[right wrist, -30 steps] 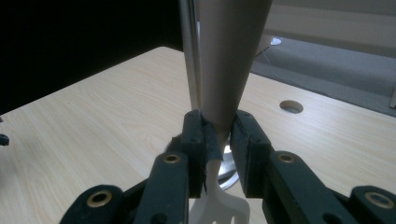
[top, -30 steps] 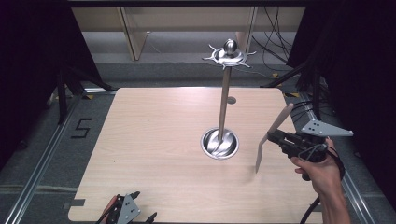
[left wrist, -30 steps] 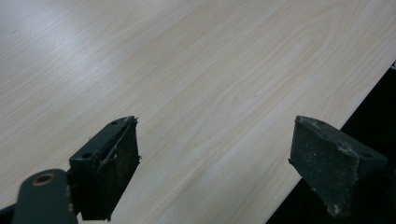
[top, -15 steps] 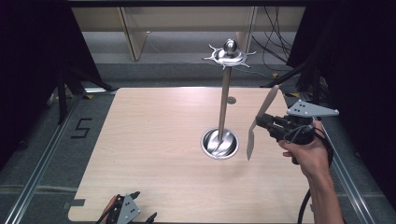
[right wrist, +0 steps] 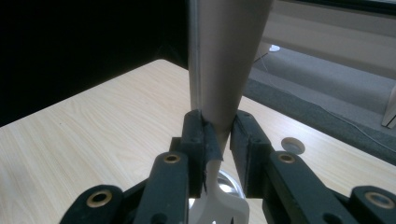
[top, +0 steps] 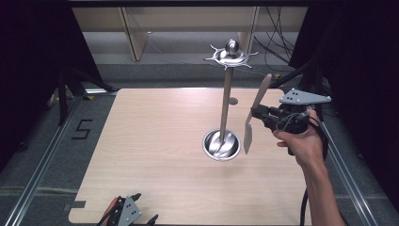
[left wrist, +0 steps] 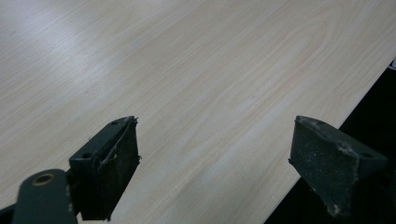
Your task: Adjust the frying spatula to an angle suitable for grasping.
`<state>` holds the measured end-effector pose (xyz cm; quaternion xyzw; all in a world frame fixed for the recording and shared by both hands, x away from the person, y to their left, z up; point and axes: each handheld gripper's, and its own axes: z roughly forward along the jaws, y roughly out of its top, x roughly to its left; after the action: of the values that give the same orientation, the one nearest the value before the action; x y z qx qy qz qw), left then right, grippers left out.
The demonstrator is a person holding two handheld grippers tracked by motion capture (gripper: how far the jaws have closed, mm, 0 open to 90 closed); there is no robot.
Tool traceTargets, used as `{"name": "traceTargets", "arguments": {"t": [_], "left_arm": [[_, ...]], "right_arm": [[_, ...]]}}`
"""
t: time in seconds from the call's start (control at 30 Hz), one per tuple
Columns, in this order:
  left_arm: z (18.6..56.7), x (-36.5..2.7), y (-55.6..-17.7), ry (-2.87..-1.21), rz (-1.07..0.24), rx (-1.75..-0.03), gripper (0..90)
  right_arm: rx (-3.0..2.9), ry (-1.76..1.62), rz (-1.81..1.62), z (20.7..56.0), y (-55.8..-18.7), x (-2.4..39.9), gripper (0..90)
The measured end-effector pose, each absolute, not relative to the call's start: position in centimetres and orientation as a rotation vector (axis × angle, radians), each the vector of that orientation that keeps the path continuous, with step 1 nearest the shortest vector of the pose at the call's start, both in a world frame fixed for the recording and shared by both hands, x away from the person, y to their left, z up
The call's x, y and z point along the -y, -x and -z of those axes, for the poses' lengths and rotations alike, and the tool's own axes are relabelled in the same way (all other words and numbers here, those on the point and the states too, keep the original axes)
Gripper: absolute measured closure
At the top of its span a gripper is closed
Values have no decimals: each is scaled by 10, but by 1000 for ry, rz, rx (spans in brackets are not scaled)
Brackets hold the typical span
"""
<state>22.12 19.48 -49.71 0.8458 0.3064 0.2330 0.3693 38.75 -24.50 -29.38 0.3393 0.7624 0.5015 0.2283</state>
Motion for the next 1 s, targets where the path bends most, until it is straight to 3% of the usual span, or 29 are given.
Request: {"name": "traceTargets", "arguments": {"t": [1.0], "left_arm": [[496, -195, -220, -2161, -623, -781, 148]], "right_arm": [[-2146, -944, -1280, 271, -401, 218, 763]]}}
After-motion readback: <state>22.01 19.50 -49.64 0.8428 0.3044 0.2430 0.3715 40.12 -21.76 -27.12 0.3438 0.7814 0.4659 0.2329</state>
